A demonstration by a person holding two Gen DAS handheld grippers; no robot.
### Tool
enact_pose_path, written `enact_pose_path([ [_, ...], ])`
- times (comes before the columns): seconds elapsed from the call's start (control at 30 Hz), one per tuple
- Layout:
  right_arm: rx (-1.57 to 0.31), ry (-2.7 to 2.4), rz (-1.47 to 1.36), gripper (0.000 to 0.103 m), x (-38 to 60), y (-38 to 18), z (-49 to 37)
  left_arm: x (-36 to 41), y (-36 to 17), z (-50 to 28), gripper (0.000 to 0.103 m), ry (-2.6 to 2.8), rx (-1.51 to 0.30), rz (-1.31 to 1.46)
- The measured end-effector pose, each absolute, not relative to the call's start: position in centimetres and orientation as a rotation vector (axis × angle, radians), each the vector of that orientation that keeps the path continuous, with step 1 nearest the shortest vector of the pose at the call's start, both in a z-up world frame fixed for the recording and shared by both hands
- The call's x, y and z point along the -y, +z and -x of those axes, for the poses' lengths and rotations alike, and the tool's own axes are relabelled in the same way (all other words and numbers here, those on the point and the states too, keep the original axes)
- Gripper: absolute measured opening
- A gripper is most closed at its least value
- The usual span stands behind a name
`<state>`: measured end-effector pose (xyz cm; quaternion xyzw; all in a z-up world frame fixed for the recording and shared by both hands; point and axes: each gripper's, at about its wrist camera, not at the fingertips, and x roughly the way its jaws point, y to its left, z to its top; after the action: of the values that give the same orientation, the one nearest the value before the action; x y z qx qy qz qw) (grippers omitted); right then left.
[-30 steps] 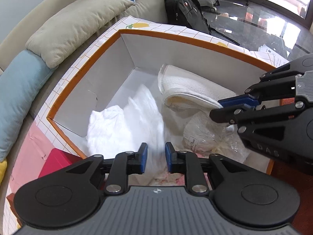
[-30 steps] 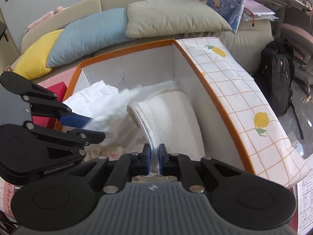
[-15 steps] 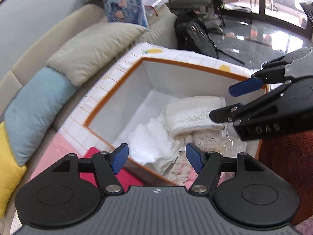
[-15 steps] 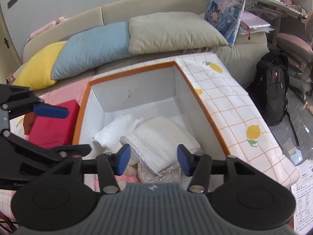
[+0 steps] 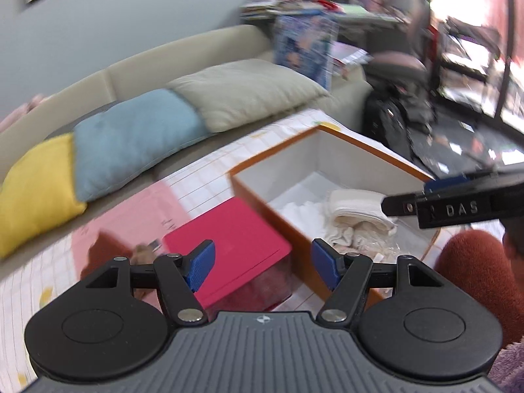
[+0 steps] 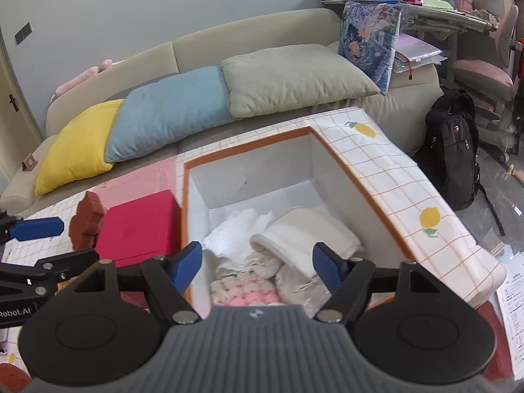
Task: Organize soft objects
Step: 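Move both tools back over the remaining items on the table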
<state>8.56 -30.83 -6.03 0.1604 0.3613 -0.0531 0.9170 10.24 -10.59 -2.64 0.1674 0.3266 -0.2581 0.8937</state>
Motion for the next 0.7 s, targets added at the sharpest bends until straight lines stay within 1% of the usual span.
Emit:
enact_pose_path([
  [0.27, -0.786, -0.022, -0.323, 0.075, 25.9, -6.2, -8.2, 4.1, -3.3, -8.9, 0.079, -0.392, -0.725, -0.178],
  [0.5, -0.824, 0.077, -0.239, 0.075, 21.3, -6.6, -8.5, -0.7, -5.1, -8.0, 0.079, -0.304, -0.805, -0.034],
  [0.7, -0.829, 0.163, -0.124, 0.075, 17.6, -6.9, -8.9, -3.6, -5.9, -8.0, 0.079, -0.24, -0.825, 0.047],
])
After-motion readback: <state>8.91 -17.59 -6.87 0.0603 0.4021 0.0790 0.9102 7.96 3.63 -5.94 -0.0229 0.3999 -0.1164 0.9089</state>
